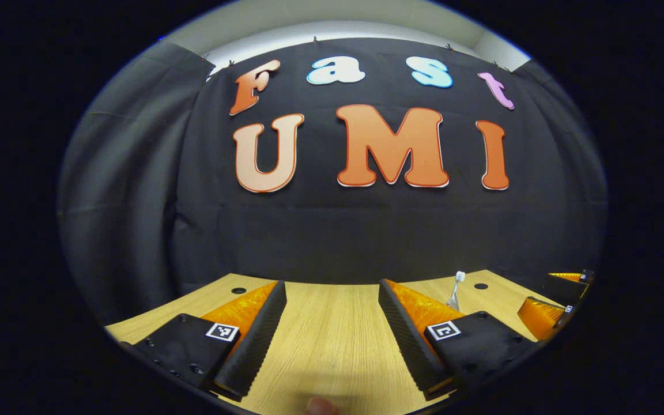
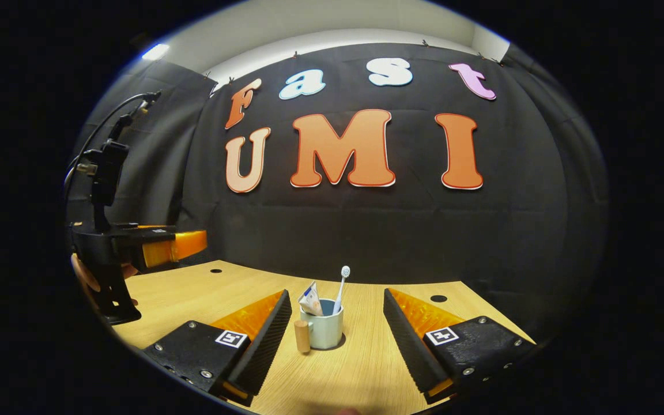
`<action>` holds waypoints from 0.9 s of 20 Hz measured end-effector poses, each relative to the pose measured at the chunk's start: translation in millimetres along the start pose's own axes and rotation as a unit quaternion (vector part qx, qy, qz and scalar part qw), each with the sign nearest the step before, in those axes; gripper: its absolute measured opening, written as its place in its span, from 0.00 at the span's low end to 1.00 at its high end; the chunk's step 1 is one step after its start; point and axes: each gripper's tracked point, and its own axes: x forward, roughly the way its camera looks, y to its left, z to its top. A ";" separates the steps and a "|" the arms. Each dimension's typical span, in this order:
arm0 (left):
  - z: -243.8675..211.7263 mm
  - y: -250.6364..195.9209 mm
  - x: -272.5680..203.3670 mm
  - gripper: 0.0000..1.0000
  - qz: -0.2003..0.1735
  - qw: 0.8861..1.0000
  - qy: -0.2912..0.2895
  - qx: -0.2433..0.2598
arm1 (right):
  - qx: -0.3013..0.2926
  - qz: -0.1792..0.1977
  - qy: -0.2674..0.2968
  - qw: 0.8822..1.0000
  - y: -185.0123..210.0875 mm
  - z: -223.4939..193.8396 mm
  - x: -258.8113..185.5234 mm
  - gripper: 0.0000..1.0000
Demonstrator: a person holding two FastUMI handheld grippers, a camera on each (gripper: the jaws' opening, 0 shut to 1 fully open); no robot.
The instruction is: Put the toothbrush and toothpaste on the desktop into the cup, then pick up the cup and place it on the coaster on the desktop.
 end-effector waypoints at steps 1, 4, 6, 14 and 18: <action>-0.6 3.6 -2.7 1.00 0.000 1.000 -0.005 -0.001 | 0.000 0.000 0.000 1.000 2.3 -0.8 3.4 0.96; 4.0 14.1 -4.1 1.00 0.005 1.000 -0.030 -0.001 | -0.001 0.000 -0.002 1.000 5.9 -0.8 11.3 0.96; 8.0 23.1 -4.2 1.00 0.012 0.998 -0.055 0.005 | -0.002 0.004 -0.004 1.000 11.2 -1.2 17.1 0.96; 5.4 14.9 1.7 1.00 -0.001 0.997 -0.081 0.004 | -0.014 0.023 -0.024 0.999 31.2 12.8 45.8 0.96; 15.6 2.7 0.4 1.00 -0.021 0.995 -0.096 0.010 | -0.034 0.023 -0.035 0.999 35.5 20.9 50.6 1.00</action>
